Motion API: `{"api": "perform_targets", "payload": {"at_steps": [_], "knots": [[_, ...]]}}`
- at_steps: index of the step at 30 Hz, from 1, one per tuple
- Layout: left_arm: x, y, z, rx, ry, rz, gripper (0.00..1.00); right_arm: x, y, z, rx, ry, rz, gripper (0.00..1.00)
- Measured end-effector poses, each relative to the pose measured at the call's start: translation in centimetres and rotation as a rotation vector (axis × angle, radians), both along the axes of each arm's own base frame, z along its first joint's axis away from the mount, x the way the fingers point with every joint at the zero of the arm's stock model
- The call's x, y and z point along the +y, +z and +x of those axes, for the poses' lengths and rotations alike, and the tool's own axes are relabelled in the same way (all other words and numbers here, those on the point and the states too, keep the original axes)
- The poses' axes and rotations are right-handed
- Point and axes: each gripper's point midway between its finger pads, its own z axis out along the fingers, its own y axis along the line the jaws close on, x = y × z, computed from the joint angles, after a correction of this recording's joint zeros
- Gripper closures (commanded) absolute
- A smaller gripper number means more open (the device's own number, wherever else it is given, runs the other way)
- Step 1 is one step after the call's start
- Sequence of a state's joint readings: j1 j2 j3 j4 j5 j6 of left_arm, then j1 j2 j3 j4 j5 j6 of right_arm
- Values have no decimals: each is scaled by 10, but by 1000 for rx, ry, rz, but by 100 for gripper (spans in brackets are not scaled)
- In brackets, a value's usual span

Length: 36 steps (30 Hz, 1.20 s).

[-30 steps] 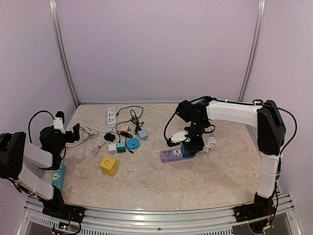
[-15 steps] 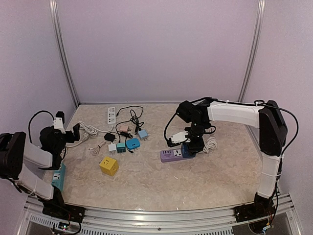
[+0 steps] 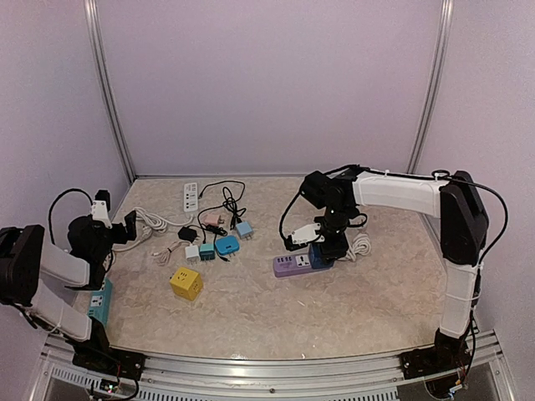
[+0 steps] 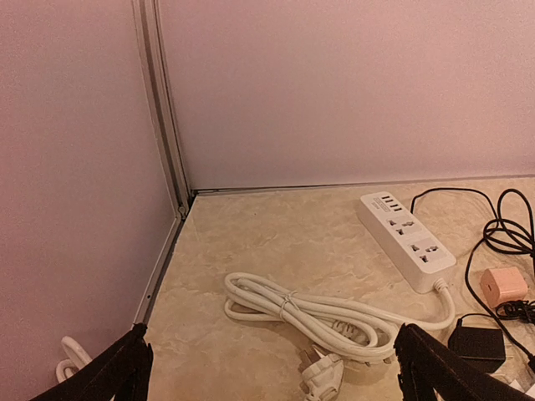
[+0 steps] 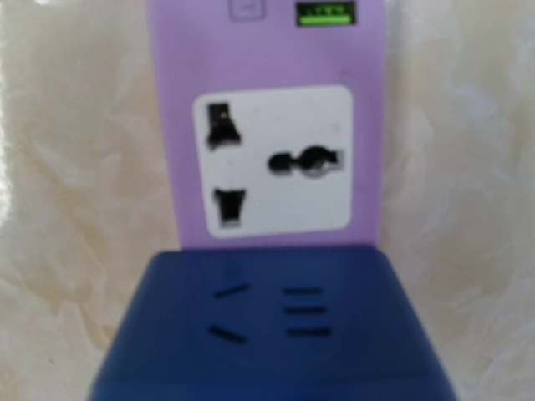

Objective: Insert the plug
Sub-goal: Insert the plug into the socket.

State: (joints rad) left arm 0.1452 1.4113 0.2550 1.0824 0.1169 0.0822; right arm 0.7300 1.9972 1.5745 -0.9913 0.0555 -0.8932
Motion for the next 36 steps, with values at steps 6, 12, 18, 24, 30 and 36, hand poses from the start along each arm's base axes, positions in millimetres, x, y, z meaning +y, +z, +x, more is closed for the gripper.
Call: {"api": "perform_targets", "payload": {"at_steps": [6, 12, 18, 24, 30, 36], "knots": [[5, -1, 4, 17, 27, -16, 1, 7, 2, 6, -27, -6, 13, 1], [-8, 40, 28, 41, 88, 53, 1, 20, -24, 12, -33, -4, 14, 0], [-99, 158, 25, -70, 12, 237, 1, 31, -7, 19, -79, 2, 59, 0], [-88, 279, -8, -253, 68, 14, 1, 39, 62, 26, -215, -7, 196, 0], [-108, 231, -22, -117, -102, -84, 1, 62, 173, 44, -398, -220, 618, 1], [-184, 173, -50, 225, -295, 70, 1, 113, 227, 38, -222, -314, 951, 2]]}}
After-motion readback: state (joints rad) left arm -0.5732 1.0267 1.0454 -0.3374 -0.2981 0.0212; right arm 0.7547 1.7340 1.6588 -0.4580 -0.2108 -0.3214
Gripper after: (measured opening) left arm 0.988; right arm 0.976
